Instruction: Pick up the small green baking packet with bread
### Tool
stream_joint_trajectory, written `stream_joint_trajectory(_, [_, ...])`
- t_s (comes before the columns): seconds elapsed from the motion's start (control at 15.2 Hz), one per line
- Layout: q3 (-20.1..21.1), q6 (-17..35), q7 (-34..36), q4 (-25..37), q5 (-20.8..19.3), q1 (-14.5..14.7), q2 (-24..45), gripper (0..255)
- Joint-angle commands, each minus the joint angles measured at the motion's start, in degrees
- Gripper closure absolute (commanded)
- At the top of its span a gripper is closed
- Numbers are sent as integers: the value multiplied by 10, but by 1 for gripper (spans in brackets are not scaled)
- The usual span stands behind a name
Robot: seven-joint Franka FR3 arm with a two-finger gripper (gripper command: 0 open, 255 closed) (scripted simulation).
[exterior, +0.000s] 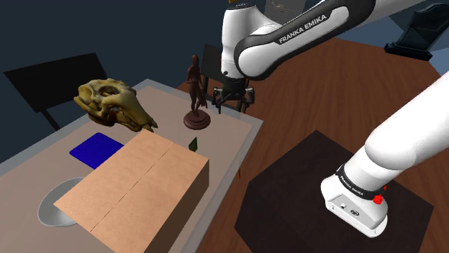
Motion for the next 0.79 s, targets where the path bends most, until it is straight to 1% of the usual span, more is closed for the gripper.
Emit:
stream_joint_trajectory(0.0, [13,27,67,23,-39,-5,62,0])
stream_joint_trajectory(0.2, [10,47,157,68,-98,6,148,0])
stream_joint_trajectory(0.4, [-10,57,236,121,-148,31,228,0])
stream_joint_trajectory(0.53, [-28,61,280,159,-173,52,278,0])
stream_joint_trajectory(0.73, [-56,62,334,222,-198,82,350,0])
